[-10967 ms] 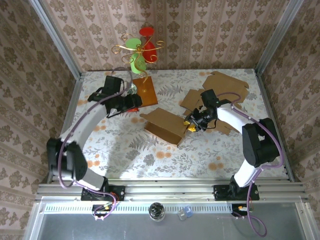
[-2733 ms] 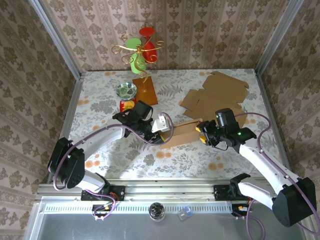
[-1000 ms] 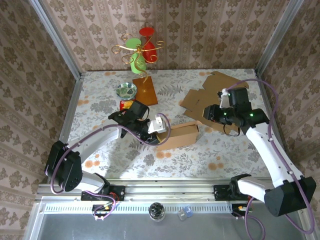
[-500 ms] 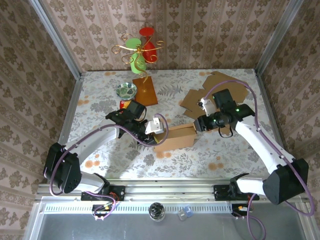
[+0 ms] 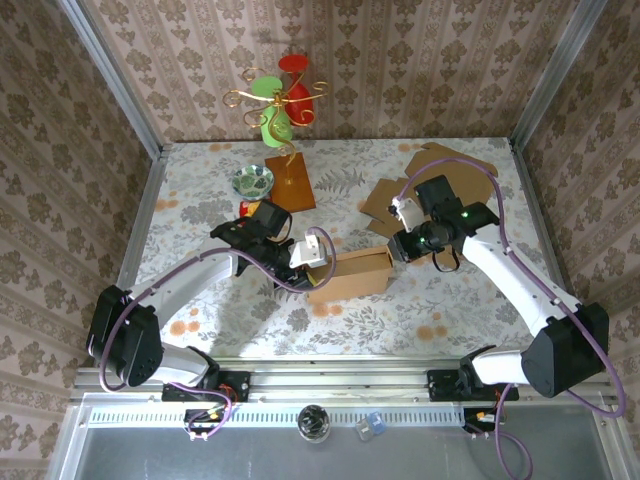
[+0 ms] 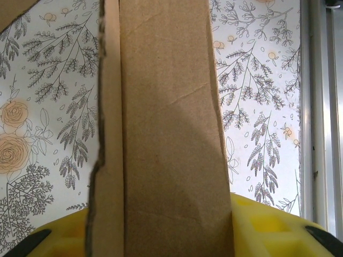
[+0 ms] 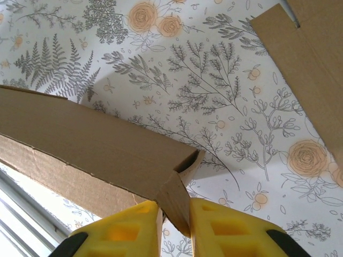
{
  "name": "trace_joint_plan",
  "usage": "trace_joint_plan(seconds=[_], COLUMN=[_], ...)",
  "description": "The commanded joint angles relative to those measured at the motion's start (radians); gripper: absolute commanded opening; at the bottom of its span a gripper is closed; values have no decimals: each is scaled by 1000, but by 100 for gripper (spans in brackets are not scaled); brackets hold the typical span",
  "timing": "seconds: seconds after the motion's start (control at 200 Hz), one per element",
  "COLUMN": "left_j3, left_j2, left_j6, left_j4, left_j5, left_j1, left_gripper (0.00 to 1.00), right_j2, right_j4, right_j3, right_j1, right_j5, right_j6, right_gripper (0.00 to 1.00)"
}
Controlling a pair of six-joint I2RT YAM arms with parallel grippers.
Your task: Fold the paper box
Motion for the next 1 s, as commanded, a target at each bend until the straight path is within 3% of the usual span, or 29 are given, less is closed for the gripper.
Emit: trace_joint_plan(seconds=[0.0, 0.395, 0.635, 0.995], left_j3=[24, 28, 28, 5], left_j2=[-7, 0, 0, 0], left_j6=[22, 16, 2, -84], left_j4=[-20, -18, -8, 53], left_j5=[39, 44, 35, -10], left_j1=[6, 7, 5, 7], left_gripper=[40, 40, 39, 33], right_j2=[1, 11, -1, -49], right_j4=[-25, -15, -7, -29], right_j3=[22, 32, 31, -3], right_j1=[8, 34, 68, 97], right_j5=[41, 102, 187, 187], right_j6=[-21, -13, 21, 202], right_gripper=[21, 16, 0, 0])
